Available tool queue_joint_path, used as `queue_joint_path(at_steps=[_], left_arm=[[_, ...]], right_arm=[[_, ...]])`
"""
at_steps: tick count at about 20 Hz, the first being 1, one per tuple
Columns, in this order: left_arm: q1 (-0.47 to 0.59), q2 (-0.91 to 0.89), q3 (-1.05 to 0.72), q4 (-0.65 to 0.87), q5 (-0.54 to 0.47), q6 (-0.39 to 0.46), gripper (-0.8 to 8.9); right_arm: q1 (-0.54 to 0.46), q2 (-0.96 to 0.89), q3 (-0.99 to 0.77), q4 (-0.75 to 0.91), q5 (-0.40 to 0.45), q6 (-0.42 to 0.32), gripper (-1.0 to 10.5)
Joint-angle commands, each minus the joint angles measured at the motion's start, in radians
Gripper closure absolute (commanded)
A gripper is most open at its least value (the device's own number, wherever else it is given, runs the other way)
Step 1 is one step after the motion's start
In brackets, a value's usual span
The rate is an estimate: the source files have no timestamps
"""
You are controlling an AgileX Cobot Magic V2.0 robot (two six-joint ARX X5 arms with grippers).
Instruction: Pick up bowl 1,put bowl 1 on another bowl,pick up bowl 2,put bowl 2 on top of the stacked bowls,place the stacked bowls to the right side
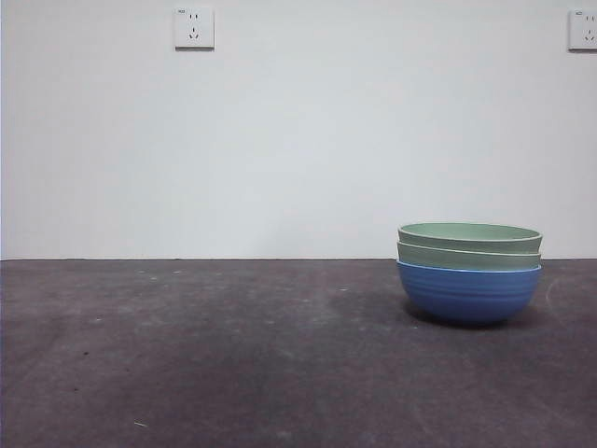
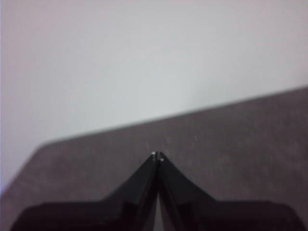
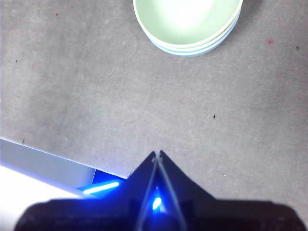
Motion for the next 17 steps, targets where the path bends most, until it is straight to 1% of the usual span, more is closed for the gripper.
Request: queue_joint_path(at_steps=[1,5,7,10,13,17], left_arm=[[0.003,-0.058,-0.084,0.013,0.005,-0.039,8.17],[0.003,-0.13,-0.19,0.013,0.006,-0.069,8.17],[0.002,-0.129,-0.216,0.002,0.006,-0.086,8.17],[0.003,-0.129,-0.225,-0.043,0.005,-0.114,8.17],[0.003,-0.129,-0.225,-0.103,0.005,-0.114,8.17],[0.003,-0.129,-0.225,-0.099,0.005,-0.114,8.17]], right_arm=[[0.0,0.001,0.001,0.002,-0.001,-0.006,9.4],[0.0,0.001,0.001,0.002,-0.001,-0.006,9.4],[0.0,0.001,0.001,0.002,-0.001,-0.005,9.4],[0.0,0.001,0.001,0.002,-0.001,-0.006,9.4],[0.0,0.001,0.001,0.002,-0.001,-0.006,9.4],[0.0,0.001,0.001,0.002,-0.001,-0.006,9.4]])
